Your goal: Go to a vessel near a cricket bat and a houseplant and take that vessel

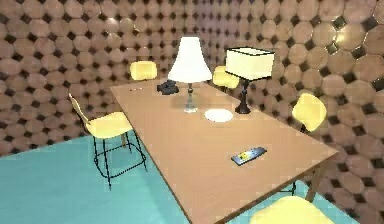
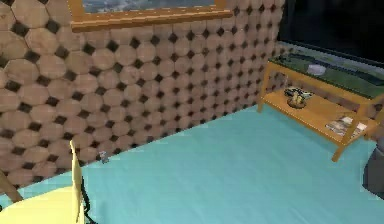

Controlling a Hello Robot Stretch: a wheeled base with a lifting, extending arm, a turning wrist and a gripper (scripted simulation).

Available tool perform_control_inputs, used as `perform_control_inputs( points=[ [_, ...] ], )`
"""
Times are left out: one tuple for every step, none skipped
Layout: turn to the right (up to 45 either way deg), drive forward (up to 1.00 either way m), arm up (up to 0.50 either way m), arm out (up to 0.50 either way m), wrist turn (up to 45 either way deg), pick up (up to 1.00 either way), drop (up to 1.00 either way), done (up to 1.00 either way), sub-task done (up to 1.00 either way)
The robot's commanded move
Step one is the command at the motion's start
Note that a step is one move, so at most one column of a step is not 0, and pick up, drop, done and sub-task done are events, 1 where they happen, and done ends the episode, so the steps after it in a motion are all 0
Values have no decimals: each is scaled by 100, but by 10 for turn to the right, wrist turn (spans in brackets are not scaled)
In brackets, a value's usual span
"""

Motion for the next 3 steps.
perform_control_inputs(
  points=[
    [-450, 0, 0, 0, 0, 0, 0, 0, 0],
    [-450, 0, 0, 0, 0, 0, 0, 0, 0],
    [0, 100, 0, 0, 0, 0, 0, 0, 0]
  ],
)
